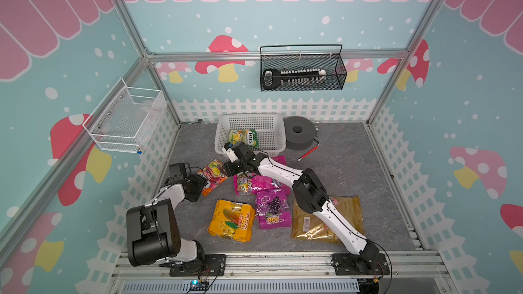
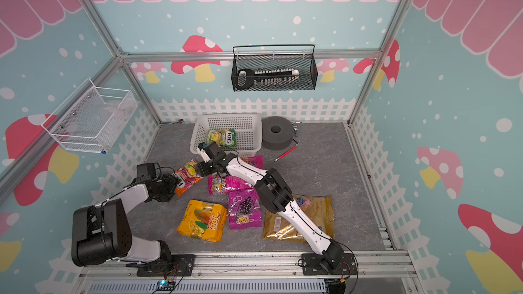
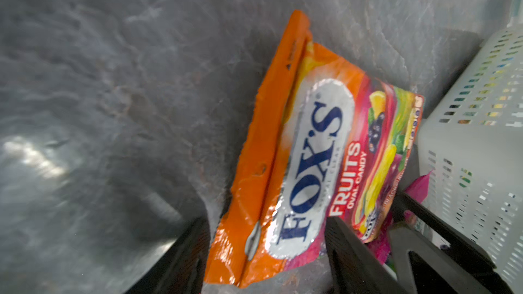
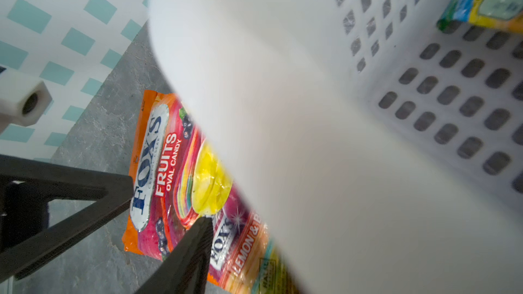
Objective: Put the candies in the basket
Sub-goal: Pick up the candy at the center of the board.
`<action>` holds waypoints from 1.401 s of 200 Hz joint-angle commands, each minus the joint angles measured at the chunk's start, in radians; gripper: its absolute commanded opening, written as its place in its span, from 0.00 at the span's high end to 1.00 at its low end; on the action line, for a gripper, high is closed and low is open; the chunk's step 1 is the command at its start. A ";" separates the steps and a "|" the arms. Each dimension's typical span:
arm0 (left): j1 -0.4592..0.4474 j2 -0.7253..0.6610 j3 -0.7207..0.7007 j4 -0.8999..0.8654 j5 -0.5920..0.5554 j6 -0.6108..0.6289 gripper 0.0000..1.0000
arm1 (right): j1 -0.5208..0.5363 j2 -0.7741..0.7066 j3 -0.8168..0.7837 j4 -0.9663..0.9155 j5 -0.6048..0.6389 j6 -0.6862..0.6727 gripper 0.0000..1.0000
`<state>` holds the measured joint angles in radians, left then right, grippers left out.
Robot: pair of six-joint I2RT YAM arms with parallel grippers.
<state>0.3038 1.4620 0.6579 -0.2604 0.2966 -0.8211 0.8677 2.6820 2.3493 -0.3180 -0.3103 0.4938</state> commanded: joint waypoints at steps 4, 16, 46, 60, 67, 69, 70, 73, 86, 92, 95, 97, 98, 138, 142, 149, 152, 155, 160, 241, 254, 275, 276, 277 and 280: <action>-0.014 0.059 0.025 0.014 0.029 0.027 0.33 | -0.005 0.071 0.015 -0.073 -0.047 0.018 0.50; -0.019 0.070 0.028 0.014 0.032 0.027 0.34 | -0.006 0.077 0.022 -0.073 -0.053 0.019 0.52; -0.027 0.058 0.026 0.015 0.031 0.030 0.46 | -0.006 0.076 0.024 -0.076 -0.046 0.021 0.52; -0.032 0.061 0.028 0.016 0.031 0.034 0.56 | -0.006 0.075 0.024 -0.075 -0.046 0.023 0.53; -0.034 0.065 0.030 0.019 0.035 0.038 0.61 | -0.006 0.076 0.024 -0.076 -0.047 0.023 0.54; -0.035 0.068 0.031 0.019 0.037 0.040 0.62 | -0.006 0.075 0.024 -0.076 -0.047 0.023 0.54; -0.036 0.068 0.032 0.019 0.038 0.040 0.63 | -0.006 0.075 0.024 -0.075 -0.047 0.023 0.55; -0.038 0.071 0.034 0.020 0.040 0.043 0.65 | -0.006 0.076 0.025 -0.076 -0.047 0.023 0.55; -0.041 0.083 0.042 0.019 0.048 0.049 0.72 | -0.006 0.074 0.024 -0.074 -0.051 0.022 0.59; -0.042 0.087 0.045 0.020 0.050 0.051 0.76 | -0.006 0.074 0.024 -0.075 -0.052 0.021 0.63; -0.042 0.089 0.046 0.020 0.052 0.052 0.77 | -0.006 0.073 0.024 -0.074 -0.054 0.021 0.65; -0.042 0.090 0.047 0.020 0.054 0.052 0.78 | -0.006 0.074 0.024 -0.075 -0.055 0.022 0.66; -0.042 0.091 0.048 0.020 0.054 0.053 0.79 | -0.006 0.074 0.024 -0.074 -0.055 0.021 0.67; -0.044 0.068 0.047 0.019 0.058 0.059 1.00 | -0.004 0.066 0.022 -0.074 -0.059 0.013 0.76; -0.044 0.065 0.048 0.017 0.059 0.059 1.00 | -0.004 0.066 0.022 -0.074 -0.061 0.012 0.76; -0.045 0.057 0.048 0.012 0.060 0.061 1.00 | -0.004 0.064 0.022 -0.073 -0.063 0.011 0.75; -0.043 0.054 0.049 0.008 0.061 0.061 1.00 | -0.004 0.064 0.022 -0.072 -0.065 0.010 0.76; -0.044 0.050 0.048 0.007 0.062 0.062 1.00 | -0.004 0.061 0.023 -0.073 -0.066 0.008 0.76; -0.044 0.044 0.049 0.001 0.065 0.062 1.00 | -0.004 0.059 0.023 -0.073 -0.069 0.006 0.76; -0.088 -0.176 0.133 -0.119 0.034 0.095 1.00 | -0.006 -0.172 -0.081 -0.081 -0.043 -0.101 0.48; -0.114 -0.195 0.176 -0.163 0.007 0.104 1.00 | -0.006 -0.224 -0.122 -0.080 -0.023 -0.120 0.46; -0.174 -0.212 0.258 -0.219 -0.040 0.125 1.00 | -0.008 -0.305 -0.174 -0.078 0.012 -0.134 0.45; -0.178 -0.213 0.262 -0.222 -0.042 0.126 1.00 | -0.008 -0.309 -0.176 -0.078 0.016 -0.134 0.45; -0.180 -0.213 0.265 -0.226 -0.043 0.127 1.00 | -0.008 -0.312 -0.178 -0.078 0.017 -0.133 0.45; -0.189 -0.215 0.280 -0.235 -0.052 0.129 1.00 | -0.010 -0.323 -0.185 -0.077 0.023 -0.129 0.45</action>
<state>0.1692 1.2804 0.8417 -0.4248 0.3027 -0.7387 0.8581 2.4790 2.2040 -0.3962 -0.3382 0.3981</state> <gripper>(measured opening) 0.063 0.551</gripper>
